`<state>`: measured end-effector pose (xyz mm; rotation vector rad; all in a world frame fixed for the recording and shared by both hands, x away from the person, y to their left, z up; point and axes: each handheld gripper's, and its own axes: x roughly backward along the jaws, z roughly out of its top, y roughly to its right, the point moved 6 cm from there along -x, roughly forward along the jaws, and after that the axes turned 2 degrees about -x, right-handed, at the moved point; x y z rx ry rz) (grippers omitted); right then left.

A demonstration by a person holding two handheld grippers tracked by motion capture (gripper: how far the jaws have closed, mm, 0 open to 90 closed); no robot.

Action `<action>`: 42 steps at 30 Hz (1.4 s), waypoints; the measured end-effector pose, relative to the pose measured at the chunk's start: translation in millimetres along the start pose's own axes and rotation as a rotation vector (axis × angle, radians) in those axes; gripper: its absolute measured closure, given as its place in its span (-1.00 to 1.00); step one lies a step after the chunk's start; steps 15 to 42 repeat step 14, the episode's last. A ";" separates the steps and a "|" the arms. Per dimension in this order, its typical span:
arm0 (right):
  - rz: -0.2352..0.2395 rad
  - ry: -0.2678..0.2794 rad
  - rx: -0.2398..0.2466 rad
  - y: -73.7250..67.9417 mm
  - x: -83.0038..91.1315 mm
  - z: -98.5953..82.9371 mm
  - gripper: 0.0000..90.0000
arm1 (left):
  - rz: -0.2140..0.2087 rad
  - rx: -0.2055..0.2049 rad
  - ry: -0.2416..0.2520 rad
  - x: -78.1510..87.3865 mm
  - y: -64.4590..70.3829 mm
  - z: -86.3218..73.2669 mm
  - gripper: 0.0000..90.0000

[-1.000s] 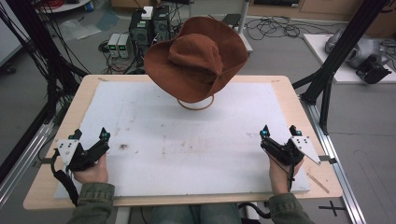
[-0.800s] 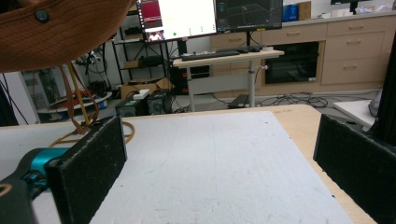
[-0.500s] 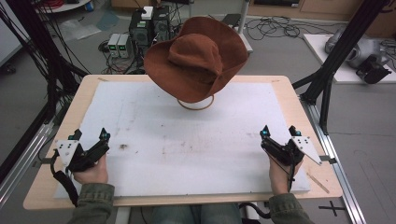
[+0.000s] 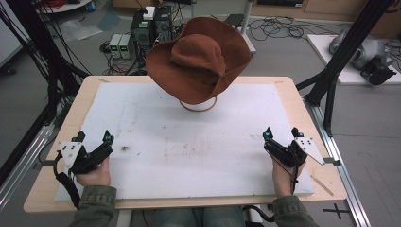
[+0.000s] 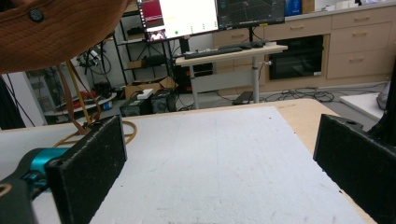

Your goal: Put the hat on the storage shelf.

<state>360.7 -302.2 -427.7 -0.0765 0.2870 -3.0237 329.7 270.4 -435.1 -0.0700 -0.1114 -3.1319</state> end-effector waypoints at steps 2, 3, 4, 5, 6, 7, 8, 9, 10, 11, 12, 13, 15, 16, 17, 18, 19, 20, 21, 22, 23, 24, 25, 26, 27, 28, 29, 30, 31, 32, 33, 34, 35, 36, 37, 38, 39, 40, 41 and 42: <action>0.000 -0.007 -0.004 1.5 -0.6 -0.5 -0.95 | -0.004 0.011 -0.002 -0.4 0.4 -0.6 -0.67; 0.004 -0.008 -0.002 2.3 -1.0 -0.4 -0.95 | -0.007 0.014 -0.004 -0.4 0.5 -0.9 -0.67; 0.003 -0.006 0.000 3.6 -1.6 0.1 -0.95 | -0.009 0.014 -0.007 -0.6 0.7 -1.2 -0.67; 0.003 -0.006 0.002 5.2 -2.3 0.4 -0.95 | -0.013 0.015 -0.006 -1.3 1.4 -1.3 -0.67; -0.001 -0.009 -0.008 8.7 -3.0 1.0 -0.95 | -0.015 0.013 -0.009 -1.6 1.8 -1.6 -0.67; -0.001 -0.009 -0.008 8.7 -3.0 1.0 -0.95 | -0.018 0.016 -0.011 -2.1 2.5 -2.0 -0.67; -0.002 -0.010 -0.014 10.5 -2.9 1.2 -0.95 | -0.019 0.019 -0.010 -2.7 3.2 -2.1 -0.67; -0.006 -0.011 -0.028 13.9 -2.3 1.5 -0.95 | -0.022 0.018 -0.012 -2.9 3.7 -2.2 -0.67; -0.006 -0.011 -0.028 13.9 -2.3 1.5 -0.95 | -0.023 0.017 -0.012 -3.1 4.2 -2.2 -0.67; -0.005 -0.004 -0.023 16.5 -1.7 2.7 -0.95 | -0.026 0.015 -0.014 -3.1 4.7 -2.2 -0.67; -0.005 -0.004 -0.023 16.5 -1.7 2.7 -0.95 | -0.028 0.015 -0.014 -3.0 5.1 -2.1 -0.67; -0.005 -0.004 -0.027 16.9 -1.3 2.9 -0.95 | -0.027 0.012 -0.013 -3.1 5.4 -2.1 -0.67; -0.003 -0.006 -0.026 17.4 -1.2 2.9 -0.95 | -0.027 0.011 -0.013 -3.2 5.7 -2.2 -0.67; -0.003 -0.006 -0.026 17.4 -1.2 2.9 -0.95 | -0.027 0.011 -0.013 -3.2 5.7 -2.2 -0.67; -0.003 -0.006 -0.026 17.4 -1.2 2.9 -0.95 | -0.027 0.011 -0.013 -3.2 5.7 -2.2 -0.67; -0.003 -0.006 -0.026 17.4 -1.2 2.9 -0.95 | -0.027 0.011 -0.013 -3.2 5.7 -2.2 -0.67; -0.003 -0.006 -0.026 17.4 -1.2 2.9 -0.95 | -0.027 0.011 -0.013 -3.2 5.7 -2.2 -0.67; -0.003 -0.006 -0.026 17.4 -1.2 2.9 -0.95 | -0.027 0.011 -0.013 -3.2 5.7 -2.2 -0.67; -0.003 -0.006 -0.026 17.4 -1.2 2.9 -0.95 | -0.027 0.011 -0.013 -3.2 5.7 -2.2 -0.67; -0.003 -0.006 -0.026 17.4 -1.2 2.9 -0.95 | -0.027 0.011 -0.013 -3.2 5.7 -2.2 -0.67; -0.003 -0.006 -0.026 17.4 -1.2 2.9 -0.95 | -0.027 0.011 -0.013 -3.2 5.7 -2.2 -0.67; -0.003 -0.006 -0.026 17.4 -1.2 2.9 -0.95 | -0.027 0.011 -0.013 -3.2 5.7 -2.2 -0.67; -0.003 -0.006 -0.026 17.4 -1.2 2.9 -0.95 | -0.027 0.011 -0.013 -3.2 5.7 -2.2 -0.67; -0.003 -0.006 -0.026 17.4 -1.2 2.9 -0.95 | -0.027 0.011 -0.013 -3.2 5.7 -2.2 -0.67; -0.003 -0.006 -0.026 17.4 -1.2 2.9 -0.95 | -0.027 0.011 -0.013 -3.2 5.7 -2.2 -0.67; -0.003 -0.006 -0.026 17.4 -1.2 2.9 -0.95 | -0.027 0.011 -0.013 -3.2 5.7 -2.2 -0.67; -0.003 -0.006 -0.026 17.4 -1.2 2.9 -0.95 | -0.027 0.011 -0.013 -3.2 5.7 -2.2 -0.67; -0.003 -0.006 -0.026 17.4 -1.2 2.9 -0.95 | -0.027 0.011 -0.013 -3.2 5.7 -2.2 -0.67; -0.003 -0.006 -0.026 17.4 -1.2 2.9 -0.95 | -0.027 0.011 -0.013 -3.2 5.7 -2.2 -0.67; -0.003 -0.006 -0.026 17.4 -1.2 2.9 -0.95 | -0.027 0.011 -0.013 -3.2 5.7 -2.2 -0.67; -0.003 -0.006 -0.026 17.4 -1.2 2.9 -0.95 | -0.027 0.011 -0.013 -3.2 5.7 -2.2 -0.67; -0.003 -0.006 -0.026 17.4 -1.2 2.9 -0.95 | -0.027 0.011 -0.013 -3.2 5.7 -2.2 -0.67; -0.003 -0.006 -0.026 17.4 -1.2 2.9 -0.95 | -0.027 0.011 -0.013 -3.2 5.7 -2.2 -0.67; -0.003 -0.006 -0.026 17.4 -1.2 2.9 -0.95 | -0.027 0.011 -0.013 -3.2 5.7 -2.2 -0.67; -0.003 -0.006 -0.026 17.4 -1.2 2.9 -0.95 | -0.027 0.011 -0.013 -3.2 5.7 -2.2 -0.67; -0.003 -0.006 -0.026 17.4 -1.2 2.9 -0.95 | -0.027 0.011 -0.013 -3.2 5.7 -2.2 -0.67; -0.003 -0.006 -0.026 17.4 -1.2 2.9 -0.95 | -0.027 0.011 -0.013 -3.2 5.7 -2.2 -0.67; -0.003 -0.006 -0.026 17.4 -1.2 2.9 -0.95 | -0.027 0.011 -0.013 -3.2 5.7 -2.2 -0.67; -0.003 -0.006 -0.026 17.4 -1.2 2.9 -0.95 | -0.027 0.011 -0.013 -3.2 5.7 -2.2 -0.67; -0.003 -0.006 -0.026 17.4 -1.2 2.9 -0.95 | -0.027 0.011 -0.013 -3.2 5.7 -2.2 -0.67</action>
